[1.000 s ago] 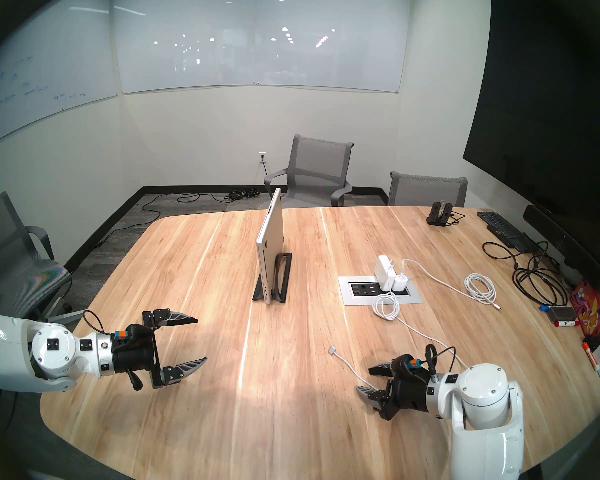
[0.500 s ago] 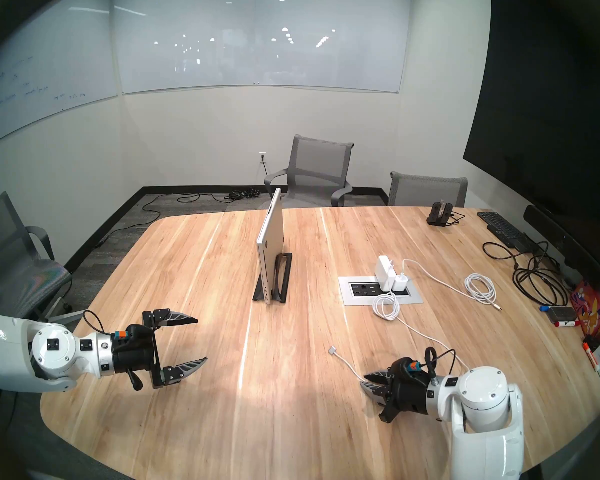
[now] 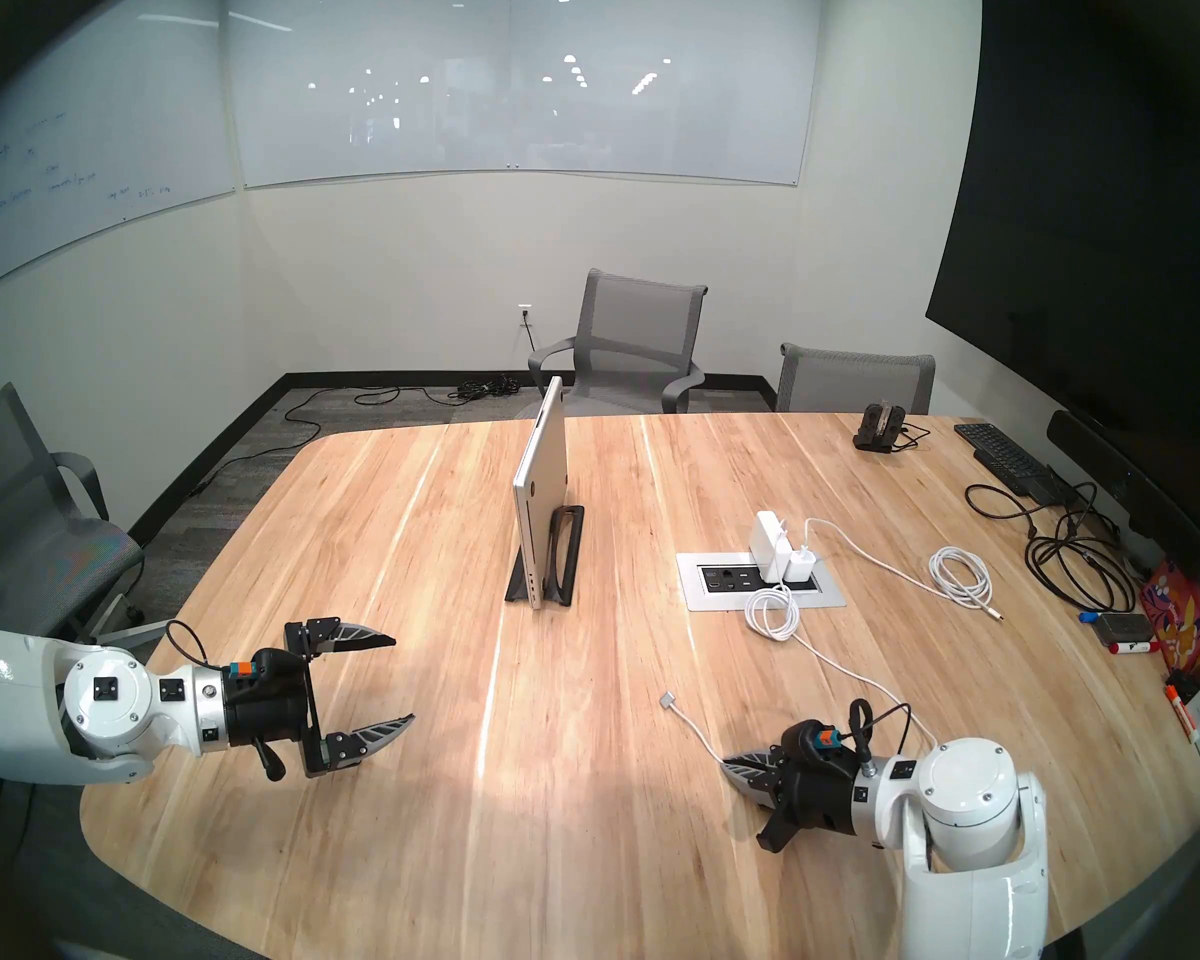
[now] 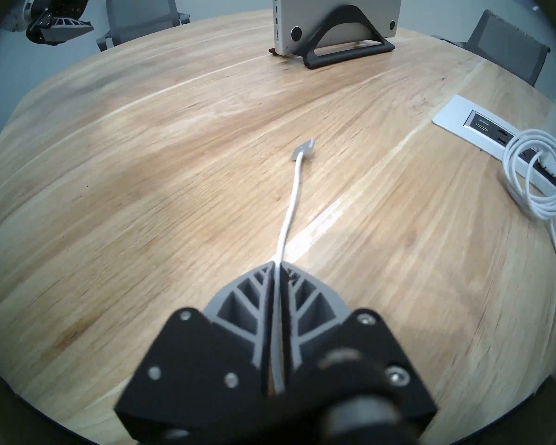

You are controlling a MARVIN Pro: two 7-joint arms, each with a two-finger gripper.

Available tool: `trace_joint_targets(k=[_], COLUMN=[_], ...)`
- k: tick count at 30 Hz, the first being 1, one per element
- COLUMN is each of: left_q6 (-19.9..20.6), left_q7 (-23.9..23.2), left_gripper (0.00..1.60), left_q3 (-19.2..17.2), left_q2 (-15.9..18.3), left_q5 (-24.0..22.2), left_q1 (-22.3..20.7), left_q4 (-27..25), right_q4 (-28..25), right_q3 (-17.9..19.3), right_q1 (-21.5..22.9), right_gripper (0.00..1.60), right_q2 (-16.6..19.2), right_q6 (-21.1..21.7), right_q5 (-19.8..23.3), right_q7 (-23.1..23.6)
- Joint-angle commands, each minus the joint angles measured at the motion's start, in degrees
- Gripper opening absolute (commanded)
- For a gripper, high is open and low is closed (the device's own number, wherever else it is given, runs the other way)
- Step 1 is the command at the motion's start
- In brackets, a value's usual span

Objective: Plug the charging cable into the port of a MacBook

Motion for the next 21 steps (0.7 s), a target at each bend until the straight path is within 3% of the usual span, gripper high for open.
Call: trace_joint_targets(k=[1,5,21], left_q6=[-0.15,-0.15,-0.15], left_q7=[-0.06,-0.06,-0.05], left_gripper=[1.60,1.60,1.60], left_q3=[-0.39,-0.38,-0.33], left_q2=[-0.14,-0.14,-0.14], left_q5=[0.13,0.13,0.13], left_q1=[-0.45,-0.46,-0.51], left_q4=[-0.13,-0.13,-0.13], right_q4=[0.61,1.12,3.24], right_q3=[-1.70,-2.77,-7.03], right_q1=[-0.71,-0.02,3.15], right_gripper=[0.18,0.00,0.00], right_q2=[-0.50,-0.74,-2.24], right_q6=[0.32,0.47,1.89], right_q5=[-0.90,-1.41,-3.10], right_q7=[0.08,-0.21,-2.41])
